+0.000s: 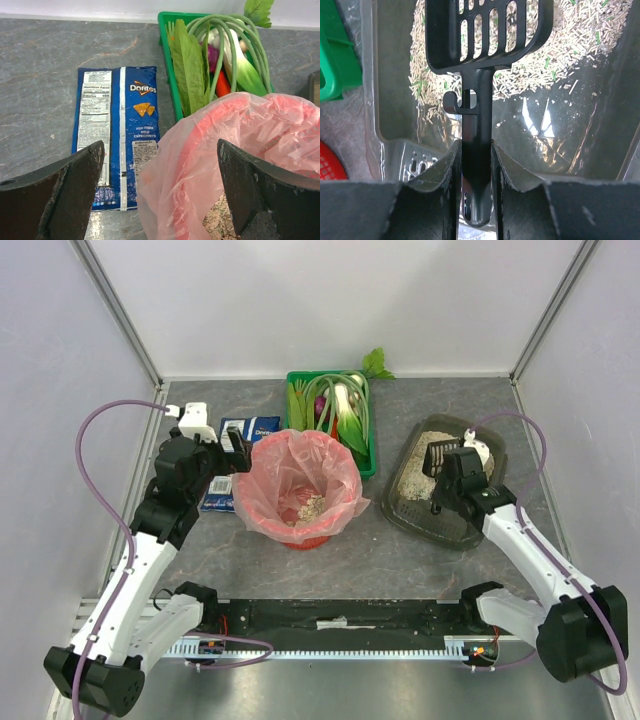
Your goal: Clean the litter box
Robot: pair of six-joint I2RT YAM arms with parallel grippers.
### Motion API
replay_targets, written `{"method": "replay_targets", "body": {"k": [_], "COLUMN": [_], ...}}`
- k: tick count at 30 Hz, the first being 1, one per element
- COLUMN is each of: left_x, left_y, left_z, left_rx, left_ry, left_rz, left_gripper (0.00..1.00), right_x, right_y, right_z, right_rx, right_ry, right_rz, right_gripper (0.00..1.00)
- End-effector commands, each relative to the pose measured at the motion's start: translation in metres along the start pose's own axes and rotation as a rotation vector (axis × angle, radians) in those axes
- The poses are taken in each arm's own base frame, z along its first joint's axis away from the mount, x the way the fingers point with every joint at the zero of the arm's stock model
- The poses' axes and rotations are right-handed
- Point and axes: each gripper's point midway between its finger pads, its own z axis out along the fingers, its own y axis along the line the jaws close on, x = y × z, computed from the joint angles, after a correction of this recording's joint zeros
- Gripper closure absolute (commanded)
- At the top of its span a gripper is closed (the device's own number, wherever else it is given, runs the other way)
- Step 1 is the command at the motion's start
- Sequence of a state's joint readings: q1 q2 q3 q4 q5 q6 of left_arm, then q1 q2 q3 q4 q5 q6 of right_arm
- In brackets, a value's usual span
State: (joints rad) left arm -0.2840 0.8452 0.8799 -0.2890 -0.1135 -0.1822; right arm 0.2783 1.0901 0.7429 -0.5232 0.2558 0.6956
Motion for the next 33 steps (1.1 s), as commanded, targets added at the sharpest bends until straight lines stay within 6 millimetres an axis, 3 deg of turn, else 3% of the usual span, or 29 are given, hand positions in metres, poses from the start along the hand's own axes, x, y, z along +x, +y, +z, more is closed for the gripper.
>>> {"method": "replay_targets", "body": {"k": [1, 8, 13, 14, 20, 27, 28, 29, 31, 33], "left_x": [-0.045, -0.069, -0.082, -0.093, -0.098, -0.077, -0.083, -0.068, -0.068, -0.046], "left_y": [-0.021, -0.049, -0.108, -0.117, -0.172, -0.25, -0.259, -0.268, -0.285, -0.301], "left_z": [-0.013, -0.016, -0.023, -0.026, -0.009, 0.014, 0.015, 0.029, 0.032, 0.046], "left_rx": [0.093, 0.187, 0.491, 0.522, 0.673, 0.805, 0.825, 0.829, 0.873, 0.891], "left_ry": [-0.13, -0.145, -0.142, -0.15, -0.099, 0.033, 0.028, 0.081, 0.102, 0.182], "left_rz": [-0.004, -0.052, -0.02, -0.036, -0.109, -0.11, -0.112, -0.12, -0.124, -0.144], "left_gripper": [0.01, 0.01, 0.0, 0.0, 0.01, 0.0, 0.0, 0.0, 0.0, 0.0], "right_x": [0.003, -0.003, -0.007, -0.009, -0.011, -0.014, -0.014, -0.015, -0.017, -0.022], "right_y": [0.005, 0.011, 0.012, 0.012, 0.011, 0.011, 0.012, 0.012, 0.016, 0.019], "right_z": [-0.013, -0.022, -0.036, -0.041, -0.06, -0.08, -0.082, -0.085, -0.091, -0.098], "right_rx": [-0.058, -0.09, -0.11, -0.122, -0.152, -0.182, -0.187, -0.194, -0.219, -0.244], "right_ry": [0.026, 0.031, 0.025, 0.011, -0.003, -0.003, -0.002, -0.006, -0.014, -0.036], "right_rz": [-0.044, -0.091, -0.095, -0.091, -0.106, -0.135, -0.136, -0.136, -0.136, -0.129], "right_gripper": [0.95, 0.96, 0.96, 0.95, 0.95, 1.0, 1.0, 1.0, 1.0, 1.0]}}
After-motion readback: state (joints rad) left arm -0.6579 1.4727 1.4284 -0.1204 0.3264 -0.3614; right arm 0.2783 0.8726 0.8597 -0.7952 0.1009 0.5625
